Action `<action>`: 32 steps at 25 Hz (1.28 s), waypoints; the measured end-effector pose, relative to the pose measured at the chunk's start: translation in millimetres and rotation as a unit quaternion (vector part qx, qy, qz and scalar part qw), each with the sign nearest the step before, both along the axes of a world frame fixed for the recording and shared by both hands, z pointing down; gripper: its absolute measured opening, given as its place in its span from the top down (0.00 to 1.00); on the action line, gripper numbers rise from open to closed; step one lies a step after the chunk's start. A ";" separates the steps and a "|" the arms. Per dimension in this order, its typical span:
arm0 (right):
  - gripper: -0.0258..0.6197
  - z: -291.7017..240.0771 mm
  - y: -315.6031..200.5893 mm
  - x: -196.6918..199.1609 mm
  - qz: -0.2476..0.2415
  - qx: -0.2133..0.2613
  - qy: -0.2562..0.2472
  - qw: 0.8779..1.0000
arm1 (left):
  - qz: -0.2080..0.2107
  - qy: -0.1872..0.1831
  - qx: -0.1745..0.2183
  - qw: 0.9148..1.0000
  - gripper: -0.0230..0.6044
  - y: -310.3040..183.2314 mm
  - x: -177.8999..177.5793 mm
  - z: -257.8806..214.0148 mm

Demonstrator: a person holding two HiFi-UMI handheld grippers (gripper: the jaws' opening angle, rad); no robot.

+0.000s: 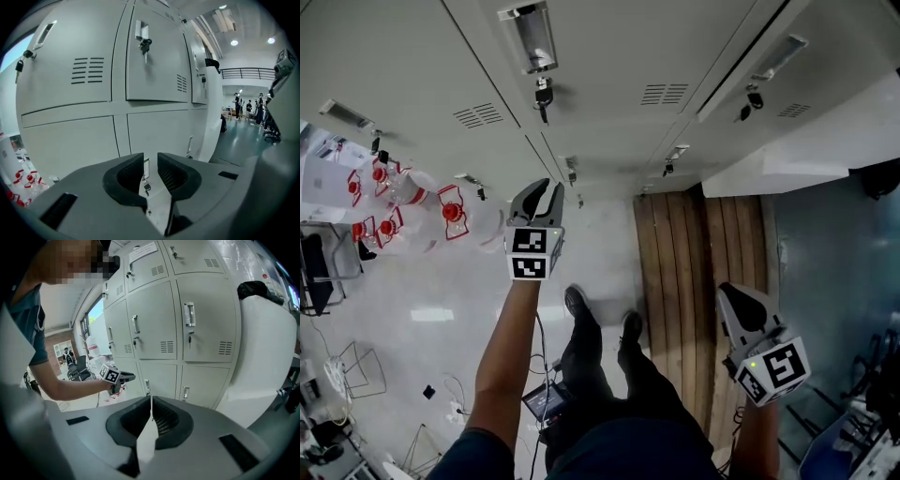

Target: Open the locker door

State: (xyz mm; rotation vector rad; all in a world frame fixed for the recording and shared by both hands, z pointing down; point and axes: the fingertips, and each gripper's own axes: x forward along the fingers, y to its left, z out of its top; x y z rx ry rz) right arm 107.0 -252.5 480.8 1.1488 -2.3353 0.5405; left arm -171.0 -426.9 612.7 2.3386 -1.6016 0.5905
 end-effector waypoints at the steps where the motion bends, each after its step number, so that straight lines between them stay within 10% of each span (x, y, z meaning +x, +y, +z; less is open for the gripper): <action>1: 0.90 8.8 0.6 1.5 0.002 -0.007 0.002 1.000 | -0.005 0.000 -0.002 1.000 0.81 -6.0 -0.1 9.7; 23: 0.90 126.2 6.1 8.3 0.026 -0.096 0.016 0.995 | -0.173 0.030 -0.025 0.984 0.72 -85.7 -10.6 143.3; 32: 0.90 143.8 8.6 9.9 0.030 -0.110 0.020 0.993 | -0.294 0.075 -0.012 0.953 0.71 -94.8 -15.7 146.7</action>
